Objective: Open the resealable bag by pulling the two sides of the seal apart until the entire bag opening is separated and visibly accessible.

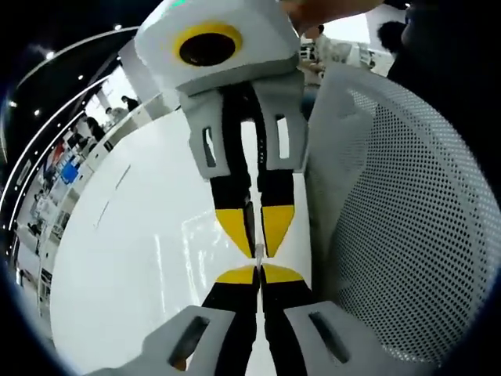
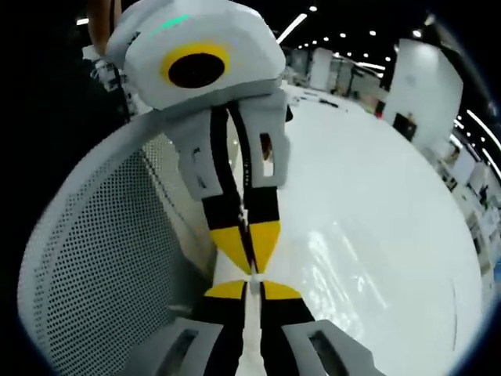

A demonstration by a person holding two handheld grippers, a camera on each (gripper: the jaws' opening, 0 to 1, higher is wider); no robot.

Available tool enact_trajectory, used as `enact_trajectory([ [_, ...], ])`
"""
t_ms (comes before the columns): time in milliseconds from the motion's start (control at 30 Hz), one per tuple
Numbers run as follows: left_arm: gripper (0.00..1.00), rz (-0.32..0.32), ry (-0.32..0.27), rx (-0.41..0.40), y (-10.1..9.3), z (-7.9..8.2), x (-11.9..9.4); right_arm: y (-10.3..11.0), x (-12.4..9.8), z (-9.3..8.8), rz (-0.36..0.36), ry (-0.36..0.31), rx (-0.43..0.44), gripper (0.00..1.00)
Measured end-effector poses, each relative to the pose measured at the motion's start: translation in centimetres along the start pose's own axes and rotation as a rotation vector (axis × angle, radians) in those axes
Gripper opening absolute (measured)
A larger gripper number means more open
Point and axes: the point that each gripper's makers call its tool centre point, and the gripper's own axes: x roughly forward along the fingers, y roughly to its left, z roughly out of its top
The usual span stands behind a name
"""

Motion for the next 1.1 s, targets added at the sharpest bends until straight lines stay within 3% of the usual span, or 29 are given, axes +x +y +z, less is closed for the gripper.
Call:
enact_trajectory([
  [167, 0.0, 0.012, -0.019, -0.037, 0.3, 0.0, -0.3, -0.5, 0.0, 0.6, -0.078, -0.017, -0.032, 0.01],
  [267, 0.0, 0.018, -0.049, -0.075, 0.7, 0.3, -0.6, -0.9, -0.1, 0.4, -0.131, 0.018, -0.122, 0.0],
  [433, 0.0, 0.027, -0.06, -0.077, 1.1, 0.5, -0.8, -1.2, -0.4, 0.7, -0.154, 0.001, -0.122, 0.0],
  [733, 0.0, 0.008, -0.052, -0.061, 0.9, 0.7, -0.8, -1.1, -0.5, 0.8, -0.146, 0.003, -0.101, 0.0],
  [1100, 0.02, 0.014, 0.03, 0.037, 0.5, 0.4, -0.5, -0.9, -0.5, 1.3, -0.137, 0.014, -0.137, 0.0],
])
